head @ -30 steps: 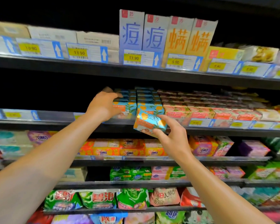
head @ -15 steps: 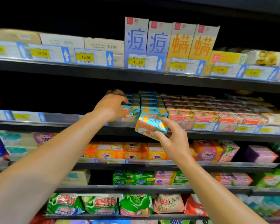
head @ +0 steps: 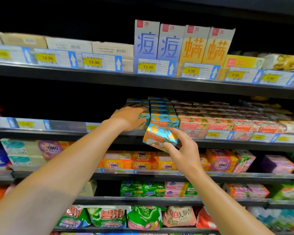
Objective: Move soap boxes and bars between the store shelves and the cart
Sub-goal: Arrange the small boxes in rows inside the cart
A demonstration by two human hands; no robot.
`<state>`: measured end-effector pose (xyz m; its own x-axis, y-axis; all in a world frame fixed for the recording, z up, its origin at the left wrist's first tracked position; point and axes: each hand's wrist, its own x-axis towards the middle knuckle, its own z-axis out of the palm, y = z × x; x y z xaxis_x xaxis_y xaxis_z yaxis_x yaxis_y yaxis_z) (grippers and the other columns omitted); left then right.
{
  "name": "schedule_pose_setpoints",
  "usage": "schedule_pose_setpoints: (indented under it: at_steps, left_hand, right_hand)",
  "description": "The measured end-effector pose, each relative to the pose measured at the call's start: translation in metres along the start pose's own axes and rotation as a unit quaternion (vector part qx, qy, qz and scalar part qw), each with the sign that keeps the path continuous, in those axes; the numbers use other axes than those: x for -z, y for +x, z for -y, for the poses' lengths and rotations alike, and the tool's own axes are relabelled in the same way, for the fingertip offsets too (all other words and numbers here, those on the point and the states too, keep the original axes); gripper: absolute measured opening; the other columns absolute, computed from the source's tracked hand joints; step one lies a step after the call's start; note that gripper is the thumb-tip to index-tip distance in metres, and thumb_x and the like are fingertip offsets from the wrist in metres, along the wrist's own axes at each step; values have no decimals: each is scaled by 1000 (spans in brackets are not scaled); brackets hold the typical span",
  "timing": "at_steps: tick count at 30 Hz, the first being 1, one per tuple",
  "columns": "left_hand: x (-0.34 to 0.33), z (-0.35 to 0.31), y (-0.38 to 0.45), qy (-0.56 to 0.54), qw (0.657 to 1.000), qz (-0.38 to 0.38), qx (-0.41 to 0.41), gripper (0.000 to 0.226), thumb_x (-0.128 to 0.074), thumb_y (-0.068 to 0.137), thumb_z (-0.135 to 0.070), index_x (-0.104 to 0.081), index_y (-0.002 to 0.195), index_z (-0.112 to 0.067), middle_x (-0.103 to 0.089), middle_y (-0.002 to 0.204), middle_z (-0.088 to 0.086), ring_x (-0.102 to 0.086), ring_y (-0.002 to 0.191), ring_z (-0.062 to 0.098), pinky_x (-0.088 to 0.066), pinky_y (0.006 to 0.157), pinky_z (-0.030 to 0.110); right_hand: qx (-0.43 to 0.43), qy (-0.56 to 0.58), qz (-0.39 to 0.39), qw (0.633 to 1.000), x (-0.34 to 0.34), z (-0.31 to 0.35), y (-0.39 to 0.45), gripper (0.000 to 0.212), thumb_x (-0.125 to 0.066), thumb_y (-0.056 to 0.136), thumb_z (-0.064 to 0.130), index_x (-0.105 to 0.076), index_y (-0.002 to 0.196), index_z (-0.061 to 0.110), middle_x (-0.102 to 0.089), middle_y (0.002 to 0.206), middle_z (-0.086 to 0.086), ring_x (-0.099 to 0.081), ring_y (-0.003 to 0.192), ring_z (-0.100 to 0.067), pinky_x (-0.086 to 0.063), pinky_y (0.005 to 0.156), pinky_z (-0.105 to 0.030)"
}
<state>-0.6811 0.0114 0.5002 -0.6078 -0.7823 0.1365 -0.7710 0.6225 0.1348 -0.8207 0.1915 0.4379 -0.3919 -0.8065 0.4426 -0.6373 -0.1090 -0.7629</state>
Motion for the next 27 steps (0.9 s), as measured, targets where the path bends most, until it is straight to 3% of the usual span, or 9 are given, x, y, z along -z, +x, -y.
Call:
schedule_pose_setpoints:
  at_steps: [7,11,15,18,23,27]
  left_hand:
    - [-7,3,7,2,1000,-19,4,59,-43,98,-52,-24,152,-38,-36,156,-2,-41,137,26,-42,107,45]
    - [-7,5,11,-8,1000,-19,-9,58,-43,98,-51,-26,152,-37,-35,156,-3,-40,138,25,-42,108,42]
    - [-5,6,12,-14,1000,-13,-22,58,-44,100,-47,-25,153,-35,-34,157,-1,-39,139,26,-40,109,40]
    - [-5,7,15,-5,1000,-13,-24,59,-42,100,-47,-22,154,-35,-26,161,-1,-31,144,27,-35,113,41]
    - [-2,7,17,0,999,-18,-35,58,-42,102,-43,-22,154,-30,-26,161,1,-31,144,25,-32,112,35]
    - [-2,13,23,-15,999,-5,-52,57,-42,102,-42,-23,154,-30,-27,160,0,-34,142,24,-35,108,31]
  right_hand:
    - [8,0,-3,1000,-1,3,0,49,-71,91,19,-55,137,24,-52,119,19,-47,115,3,-42,77,0]
    - [6,8,-5,1000,-1,4,0,48,-70,91,18,-55,136,24,-50,114,24,-47,107,15,-43,76,-1]
    - [-1,15,-5,1000,-1,4,-2,47,-71,91,17,-55,135,26,-51,114,23,-50,108,6,-50,79,-9]
    - [-3,11,-8,1000,-1,3,-2,48,-71,91,17,-55,135,25,-54,118,15,-49,110,4,-45,76,-3]
    - [-5,4,-14,1000,-1,2,-3,47,-71,91,16,-56,135,23,-52,115,18,-42,104,27,-40,75,2]
    - [-9,11,-21,1000,-2,2,-3,47,-71,90,15,-56,135,23,-52,114,17,-44,105,22,-42,74,0]
